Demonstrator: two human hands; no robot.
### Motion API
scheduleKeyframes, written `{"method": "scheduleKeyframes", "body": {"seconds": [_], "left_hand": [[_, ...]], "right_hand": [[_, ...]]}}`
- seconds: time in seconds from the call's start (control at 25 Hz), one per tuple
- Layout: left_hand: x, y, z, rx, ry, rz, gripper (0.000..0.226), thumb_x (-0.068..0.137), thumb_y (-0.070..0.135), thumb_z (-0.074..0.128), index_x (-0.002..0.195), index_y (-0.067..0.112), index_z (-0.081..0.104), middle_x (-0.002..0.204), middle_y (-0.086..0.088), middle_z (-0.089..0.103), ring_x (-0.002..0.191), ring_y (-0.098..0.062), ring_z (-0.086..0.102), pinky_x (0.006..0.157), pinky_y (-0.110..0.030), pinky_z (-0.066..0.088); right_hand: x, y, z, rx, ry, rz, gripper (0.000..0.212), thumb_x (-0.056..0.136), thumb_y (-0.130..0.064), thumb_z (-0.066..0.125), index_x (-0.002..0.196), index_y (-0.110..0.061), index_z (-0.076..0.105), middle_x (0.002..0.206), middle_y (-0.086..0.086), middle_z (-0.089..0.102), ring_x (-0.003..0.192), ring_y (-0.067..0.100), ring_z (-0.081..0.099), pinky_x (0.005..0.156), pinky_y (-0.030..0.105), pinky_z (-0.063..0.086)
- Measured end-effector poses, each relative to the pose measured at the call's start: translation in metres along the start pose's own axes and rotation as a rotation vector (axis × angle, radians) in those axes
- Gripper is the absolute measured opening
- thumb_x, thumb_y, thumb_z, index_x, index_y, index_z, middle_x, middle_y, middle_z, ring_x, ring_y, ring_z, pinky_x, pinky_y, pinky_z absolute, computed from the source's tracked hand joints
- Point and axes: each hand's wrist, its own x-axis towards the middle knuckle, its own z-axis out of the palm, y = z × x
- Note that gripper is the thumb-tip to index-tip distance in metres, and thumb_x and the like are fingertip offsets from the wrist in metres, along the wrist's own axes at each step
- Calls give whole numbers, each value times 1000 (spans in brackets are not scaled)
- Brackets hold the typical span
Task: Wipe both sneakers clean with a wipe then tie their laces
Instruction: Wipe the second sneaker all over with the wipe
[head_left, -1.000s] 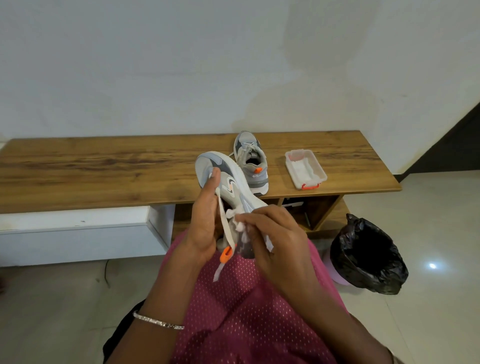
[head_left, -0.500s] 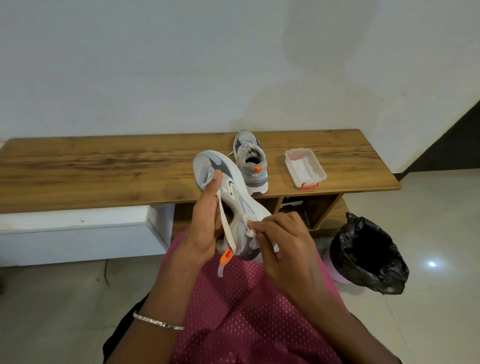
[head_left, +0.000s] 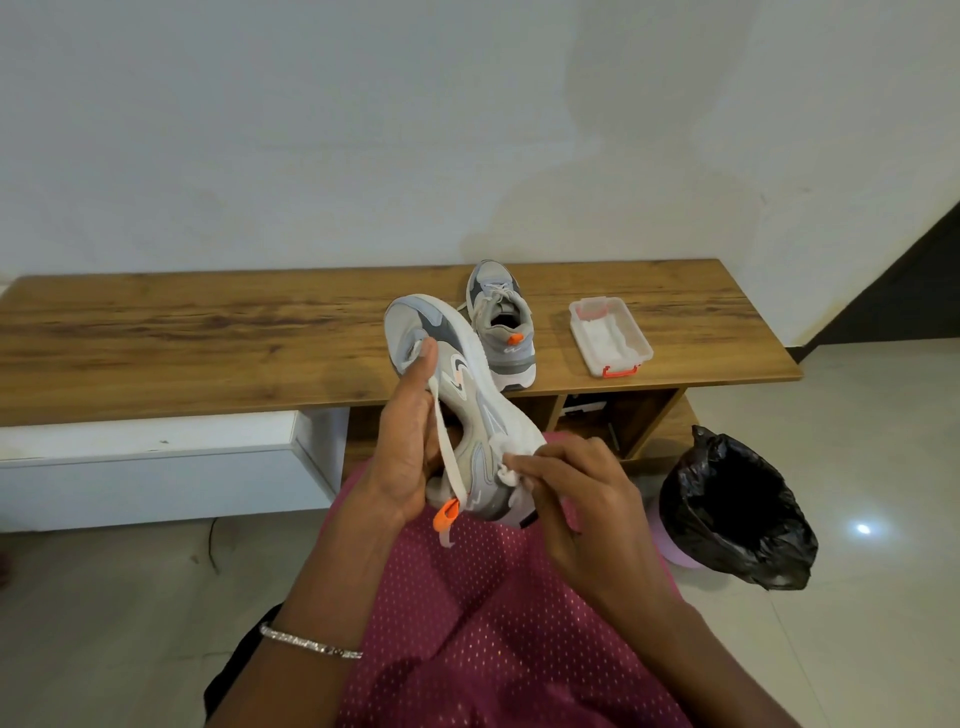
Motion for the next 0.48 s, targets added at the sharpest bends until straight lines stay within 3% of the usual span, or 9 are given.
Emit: {"method": "scheduleKeyframes", "body": {"seconds": [0.12,0.2,0.28,0.36,0.48], "left_hand": [[-3,-3,6,10,-39,-32,65,94,59,52,141,15,57,132,-21,64,126,-37,60,110,-56,44],[-6,-4,11,-5,-85,-31,63,99,57,46,141,12,56,134,-25,62,124,-38,59,111,-55,43],[-9,-2,16,-44,-115,-15,63,100,55,43,140,7,57,126,-24,65,114,-36,63,105,-50,50],[-9,4,15,-81,-111,21,64,98,55,45,137,6,59,114,-19,67,103,-30,67,91,-43,57],[-4,7,2,-87,-56,67,70,91,61,54,141,12,57,124,-17,65,112,-29,65,92,-42,57]], "right_hand": [[21,14,-3,-41,3,30,25,87,-4,66,107,-16,76,98,-3,66,91,9,52,73,19,46],[39,24,-4,-27,15,89,27,86,1,66,105,-16,77,96,-3,67,91,12,56,75,26,50],[49,27,-6,26,14,132,29,85,3,65,104,-16,77,95,-3,68,92,13,60,76,35,53],[46,23,-8,41,3,95,28,88,2,64,105,-16,76,100,-4,68,96,12,60,79,32,52],[25,14,-14,28,-21,42,25,88,-1,67,105,-18,73,105,-6,67,100,9,57,80,27,52]]}}
